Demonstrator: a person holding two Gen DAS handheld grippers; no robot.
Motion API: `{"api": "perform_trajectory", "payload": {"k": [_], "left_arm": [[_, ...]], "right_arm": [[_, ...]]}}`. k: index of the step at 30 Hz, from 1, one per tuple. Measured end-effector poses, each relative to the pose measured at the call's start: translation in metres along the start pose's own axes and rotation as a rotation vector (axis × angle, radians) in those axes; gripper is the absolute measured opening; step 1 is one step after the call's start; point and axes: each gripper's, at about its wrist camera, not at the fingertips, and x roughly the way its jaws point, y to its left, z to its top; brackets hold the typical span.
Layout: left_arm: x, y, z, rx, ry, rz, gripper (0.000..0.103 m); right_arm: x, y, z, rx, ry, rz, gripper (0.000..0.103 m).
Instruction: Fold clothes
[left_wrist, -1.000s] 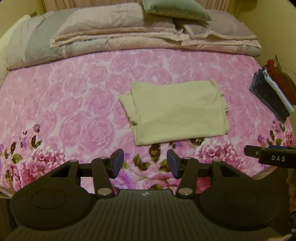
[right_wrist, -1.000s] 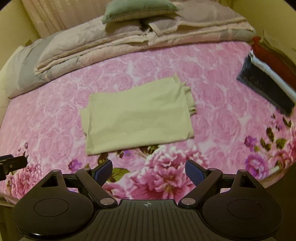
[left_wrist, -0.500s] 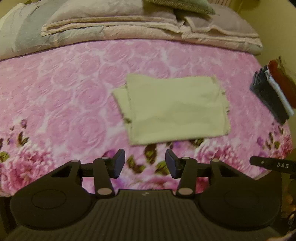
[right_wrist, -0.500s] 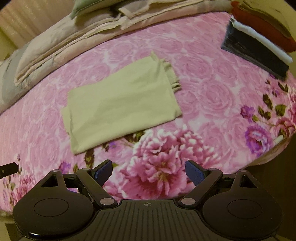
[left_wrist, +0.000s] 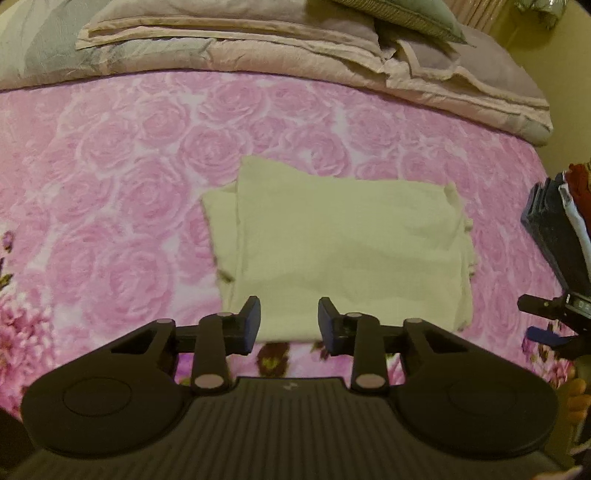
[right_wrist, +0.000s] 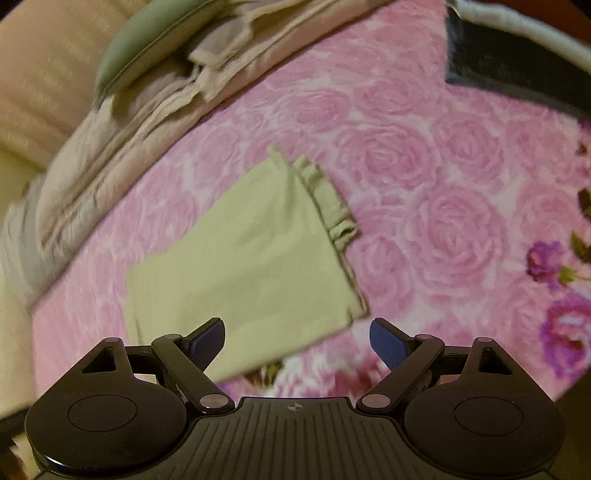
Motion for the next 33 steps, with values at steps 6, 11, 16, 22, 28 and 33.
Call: {"api": "perform_trajectory", "payload": {"k": [6, 11, 16, 22, 28, 33], "left_arm": [[0.055, 0.008, 0.004, -0.028, -0.019, -0.064, 0.012], [0.108, 0.023, 0.005, -0.093, -0.024, -0.119, 0.01], [0.142, 0.049, 0.007, -0.201, -0.037, -0.191, 0.01], [0.175, 0.073, 0.007, -0.275, 0.014, -0.203, 0.01], [0.183, 0.093, 0.004, -0.39, 0.024, -0.285, 0.01], [0.187, 0.101, 0.005, -0.421, 0.025, -0.328, 0.009]], "right_arm": [[0.045, -0.04, 0.025, 0.073, -0.035, 0.083, 0.088], [0.09, -0.067, 0.03, 0.136, -0.057, 0.14, 0.073], [0.122, -0.086, 0.034, 0.186, -0.079, 0.191, 0.072], [0.136, -0.093, 0.04, 0.168, -0.122, 0.27, 0.072], [0.151, -0.089, 0.047, 0.051, -0.118, 0.345, 0.072], [0.155, -0.09, 0.048, 0.042, -0.114, 0.391, 0.063]]}}
